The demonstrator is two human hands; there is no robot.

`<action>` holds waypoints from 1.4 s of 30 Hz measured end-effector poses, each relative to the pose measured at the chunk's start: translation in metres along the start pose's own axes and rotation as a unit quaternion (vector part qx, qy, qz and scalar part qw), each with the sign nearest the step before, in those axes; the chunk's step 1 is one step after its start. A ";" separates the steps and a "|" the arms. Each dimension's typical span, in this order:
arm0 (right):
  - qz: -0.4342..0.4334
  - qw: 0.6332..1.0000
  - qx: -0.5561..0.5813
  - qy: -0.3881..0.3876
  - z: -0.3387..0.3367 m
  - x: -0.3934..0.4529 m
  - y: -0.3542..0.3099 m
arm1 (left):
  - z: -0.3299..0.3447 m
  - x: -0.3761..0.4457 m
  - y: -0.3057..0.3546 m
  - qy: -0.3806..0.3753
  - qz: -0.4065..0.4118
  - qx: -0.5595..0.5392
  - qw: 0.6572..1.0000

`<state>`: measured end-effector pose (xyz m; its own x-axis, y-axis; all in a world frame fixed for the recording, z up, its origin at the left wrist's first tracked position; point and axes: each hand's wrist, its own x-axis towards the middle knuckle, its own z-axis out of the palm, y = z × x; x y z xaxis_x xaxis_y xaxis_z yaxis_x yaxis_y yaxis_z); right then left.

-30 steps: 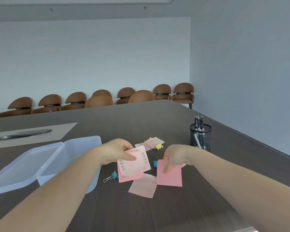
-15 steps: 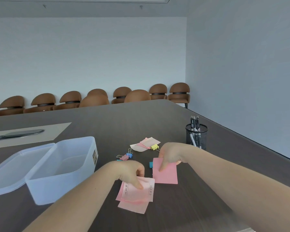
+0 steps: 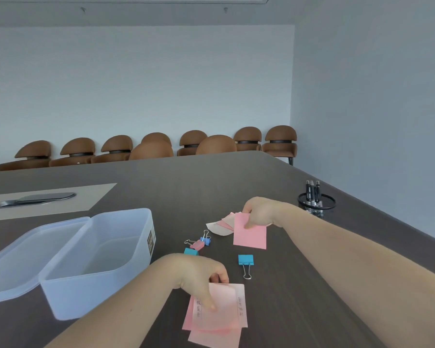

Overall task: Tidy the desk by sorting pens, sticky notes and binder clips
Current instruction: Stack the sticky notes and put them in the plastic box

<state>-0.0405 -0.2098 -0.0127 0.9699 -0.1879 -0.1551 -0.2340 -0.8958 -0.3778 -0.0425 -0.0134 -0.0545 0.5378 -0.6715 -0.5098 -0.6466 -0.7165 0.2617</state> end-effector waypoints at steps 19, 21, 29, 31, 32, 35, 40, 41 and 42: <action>-0.012 0.999 -0.025 -0.032 0.015 0.034 -0.011 | -0.014 0.013 0.004 -0.037 0.027 0.110 0.993; -0.009 0.999 -0.021 -0.030 0.015 0.034 -0.011 | -0.013 0.012 0.003 -0.033 0.031 0.108 0.993; 0.002 1.000 0.005 -0.010 0.010 0.040 -0.012 | -0.019 0.012 0.001 -0.004 0.028 0.084 0.996; 0.008 1.000 0.016 -0.013 0.011 0.045 -0.010 | -0.020 0.013 -0.001 -0.001 0.026 0.076 0.997; 0.011 1.000 0.019 -0.012 0.012 0.048 -0.009 | -0.021 0.015 -0.002 -0.003 0.023 0.070 0.997; 0.024 0.999 0.039 0.001 0.016 0.059 -0.008 | -0.022 0.019 -0.004 -0.019 0.018 0.055 0.998; 0.050 0.995 0.075 0.033 0.025 0.083 -0.013 | -0.024 0.027 -0.010 -0.045 0.017 0.025 0.999; 0.059 0.995 0.075 0.033 0.028 0.087 -0.014 | -0.024 0.028 -0.011 -0.039 0.017 0.023 0.999; 0.068 0.995 0.070 0.031 0.032 0.090 -0.014 | -0.024 0.029 -0.012 -0.030 0.019 0.023 0.999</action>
<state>0.0480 -0.2012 -0.0506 0.9298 -0.3318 -0.1594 -0.3667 -0.7964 -0.4810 -0.0056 -0.0286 -0.0526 0.4804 -0.6842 -0.5487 -0.6910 -0.6806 0.2437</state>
